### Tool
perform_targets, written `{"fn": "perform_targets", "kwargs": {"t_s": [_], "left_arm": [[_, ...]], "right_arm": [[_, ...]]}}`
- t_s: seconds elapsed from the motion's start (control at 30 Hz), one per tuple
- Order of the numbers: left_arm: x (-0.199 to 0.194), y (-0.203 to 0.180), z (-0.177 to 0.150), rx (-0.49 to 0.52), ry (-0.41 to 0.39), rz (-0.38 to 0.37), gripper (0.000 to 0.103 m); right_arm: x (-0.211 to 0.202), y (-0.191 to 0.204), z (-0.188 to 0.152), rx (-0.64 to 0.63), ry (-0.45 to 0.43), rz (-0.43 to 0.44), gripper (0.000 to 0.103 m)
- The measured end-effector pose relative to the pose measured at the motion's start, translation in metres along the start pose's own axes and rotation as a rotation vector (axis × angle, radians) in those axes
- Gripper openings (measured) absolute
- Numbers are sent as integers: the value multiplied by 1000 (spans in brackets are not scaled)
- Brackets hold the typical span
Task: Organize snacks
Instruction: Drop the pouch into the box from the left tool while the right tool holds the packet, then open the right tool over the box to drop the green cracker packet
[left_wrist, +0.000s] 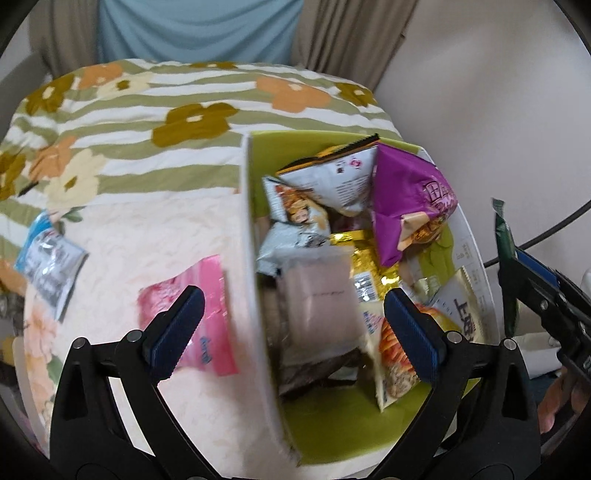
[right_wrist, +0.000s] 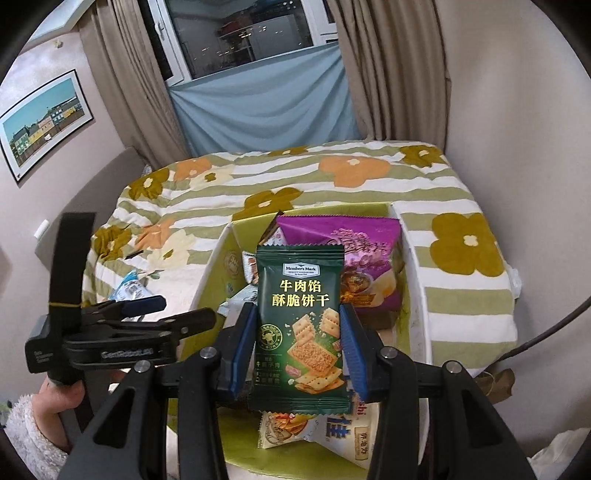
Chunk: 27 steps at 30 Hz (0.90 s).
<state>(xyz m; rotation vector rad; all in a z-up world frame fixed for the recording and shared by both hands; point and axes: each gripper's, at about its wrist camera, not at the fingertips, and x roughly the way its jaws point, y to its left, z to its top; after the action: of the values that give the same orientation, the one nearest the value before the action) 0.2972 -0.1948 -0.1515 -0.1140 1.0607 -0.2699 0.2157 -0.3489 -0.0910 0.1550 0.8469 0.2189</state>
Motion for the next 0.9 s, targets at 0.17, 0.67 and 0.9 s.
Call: {"fn": "perform_targets", "kwargs": {"t_s": [0.17, 0.67, 0.9], "left_arm": [[-14, 2, -10, -3, -18, 38, 97], [-26, 2, -40, 19, -14, 112, 97], [-34, 1, -49, 28, -28, 125, 97]], "right_arm": [[22, 8, 2, -32, 44, 52, 41], [28, -5, -18, -4, 51, 85, 94], [20, -14, -37, -3, 66, 45, 95]]}}
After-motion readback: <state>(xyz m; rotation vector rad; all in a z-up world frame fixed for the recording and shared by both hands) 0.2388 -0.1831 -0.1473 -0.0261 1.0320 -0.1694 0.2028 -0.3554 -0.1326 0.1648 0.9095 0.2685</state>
